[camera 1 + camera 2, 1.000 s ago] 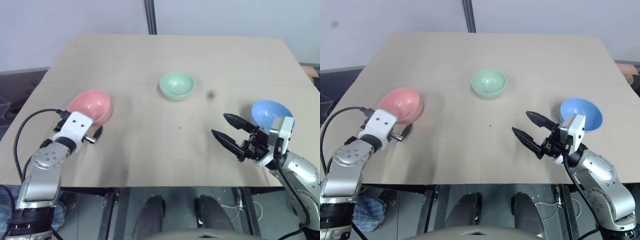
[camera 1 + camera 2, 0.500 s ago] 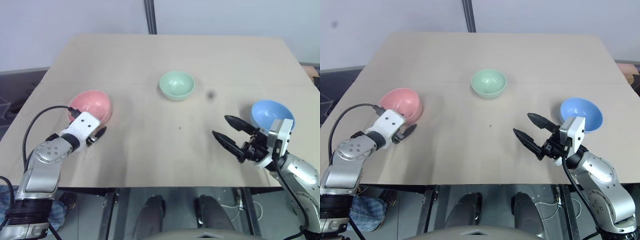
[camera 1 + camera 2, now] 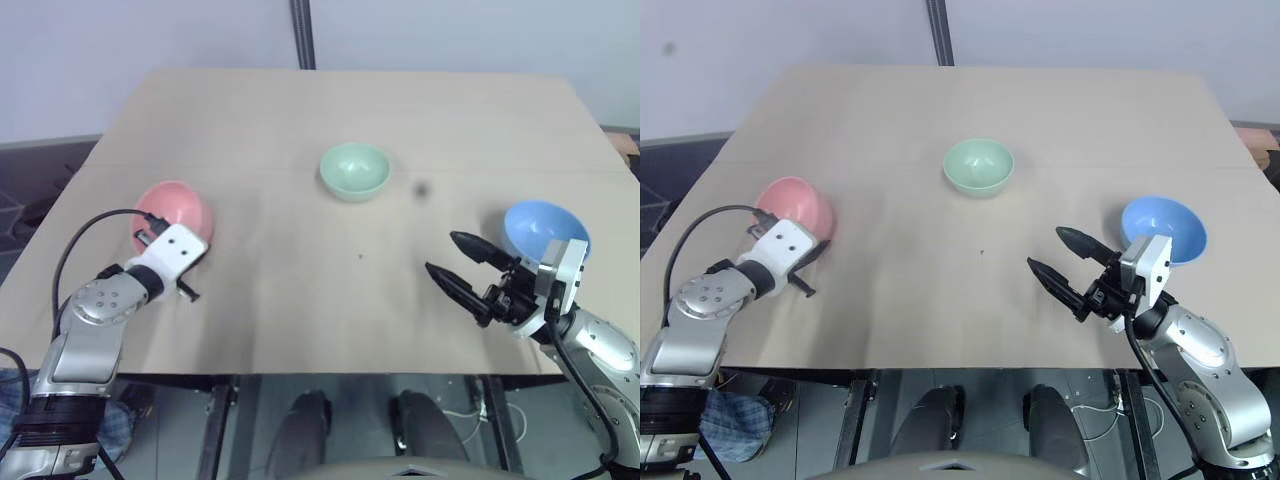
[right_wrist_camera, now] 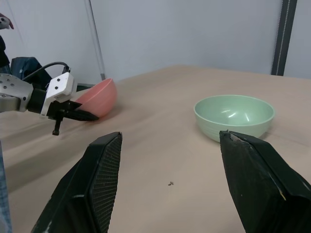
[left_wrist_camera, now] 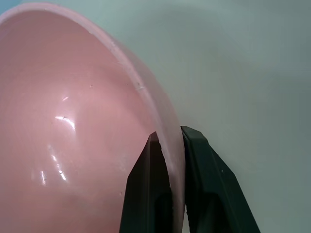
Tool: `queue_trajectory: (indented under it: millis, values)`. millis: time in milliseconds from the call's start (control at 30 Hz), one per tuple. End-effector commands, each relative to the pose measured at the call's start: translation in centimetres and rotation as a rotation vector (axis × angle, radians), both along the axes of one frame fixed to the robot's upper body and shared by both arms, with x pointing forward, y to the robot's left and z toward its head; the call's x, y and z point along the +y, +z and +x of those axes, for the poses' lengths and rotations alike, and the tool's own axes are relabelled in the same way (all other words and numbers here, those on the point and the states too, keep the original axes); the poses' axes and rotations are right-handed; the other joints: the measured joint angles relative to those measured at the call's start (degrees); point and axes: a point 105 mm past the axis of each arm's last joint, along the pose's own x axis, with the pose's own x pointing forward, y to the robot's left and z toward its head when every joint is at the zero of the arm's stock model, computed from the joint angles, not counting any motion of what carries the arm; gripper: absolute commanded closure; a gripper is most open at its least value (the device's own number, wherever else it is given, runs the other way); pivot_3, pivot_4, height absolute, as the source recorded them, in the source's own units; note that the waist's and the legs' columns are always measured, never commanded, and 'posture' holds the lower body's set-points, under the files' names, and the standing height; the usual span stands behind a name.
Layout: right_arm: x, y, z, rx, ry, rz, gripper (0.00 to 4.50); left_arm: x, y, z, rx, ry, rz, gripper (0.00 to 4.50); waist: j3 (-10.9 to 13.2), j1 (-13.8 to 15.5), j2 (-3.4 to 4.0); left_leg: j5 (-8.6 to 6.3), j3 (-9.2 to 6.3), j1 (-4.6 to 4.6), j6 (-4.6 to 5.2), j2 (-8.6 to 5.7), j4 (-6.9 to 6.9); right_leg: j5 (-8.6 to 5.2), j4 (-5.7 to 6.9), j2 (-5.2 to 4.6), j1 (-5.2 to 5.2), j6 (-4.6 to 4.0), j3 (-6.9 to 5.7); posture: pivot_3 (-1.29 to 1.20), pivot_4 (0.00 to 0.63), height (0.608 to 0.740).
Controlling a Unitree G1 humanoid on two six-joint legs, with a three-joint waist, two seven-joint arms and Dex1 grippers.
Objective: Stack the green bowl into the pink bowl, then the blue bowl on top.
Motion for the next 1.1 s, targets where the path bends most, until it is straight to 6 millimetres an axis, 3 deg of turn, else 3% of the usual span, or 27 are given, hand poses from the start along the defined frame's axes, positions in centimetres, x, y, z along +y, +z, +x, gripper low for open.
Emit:
queue_trajectory:
  millis: [33, 233, 433, 667, 867, 1100]
  values:
    - [0.2, 0.9, -0.3, -0.049, 0.007, -0.001, 1.13, -3.8, 1.2, -0.1, -0.007, -0.226, 0.076, 4.47, 0.0, 0.2, 0.00, 0.00, 0.01, 0.00, 0.00, 0.00, 0.00, 0.00, 0.00, 0.00, 0.00, 0.00, 0.01, 0.00, 0.150, 0.740]
    - [0.4, 0.8, -0.4, -0.046, 0.014, 0.002, 1.13, -9.7, 3.7, -1.1, -0.003, -0.602, 0.173, 4.47, 0.0, 0.3, -0.01, 0.00, 0.01, -0.07, 0.00, 0.01, 0.00, 0.00, -0.01, 0.04, -0.05, 0.00, 0.00, 0.00, 0.150, 0.740]
    - [0.6, 0.8, -0.3, -0.048, 0.014, 0.007, 1.13, -13.1, 3.0, -2.5, -0.002, -0.892, 0.319, 4.47, 0.0, -0.1, 0.00, 0.00, 0.04, -0.07, 0.00, 0.02, -0.01, 0.00, -0.01, 0.06, -0.06, 0.00, 0.02, 0.00, 0.150, 0.740]
    - [0.5, 0.9, -0.1, -0.060, 0.004, 0.000, 1.13, -15.1, 1.3, -4.2, -0.002, -1.117, 0.396, 4.47, 0.0, -0.5, 0.00, 0.00, 0.02, -0.08, 0.01, 0.02, 0.01, 0.00, 0.00, 0.07, -0.05, 0.00, 0.02, 0.00, 0.150, 0.740]
    - [0.4, 0.9, -0.1, -0.063, -0.005, -0.005, 1.13, -15.8, 1.4, -3.2, -0.062, -1.123, 0.401, 4.47, 0.0, -0.6, 0.00, 0.01, 0.01, -0.07, 0.01, 0.01, 0.03, 0.00, 0.02, 0.08, -0.05, 0.00, 0.02, 0.00, 0.150, 0.740]
    - [0.3, 0.7, -0.2, -0.054, -0.006, -0.004, 1.13, -16.8, 2.8, -2.2, -0.158, -1.128, 0.358, 1.88, 0.0, -0.7, 0.00, 0.01, -0.03, -0.09, 0.01, 0.01, 0.08, 0.00, 0.03, 0.09, -0.03, 0.00, -0.01, 0.00, 0.150, 0.740]
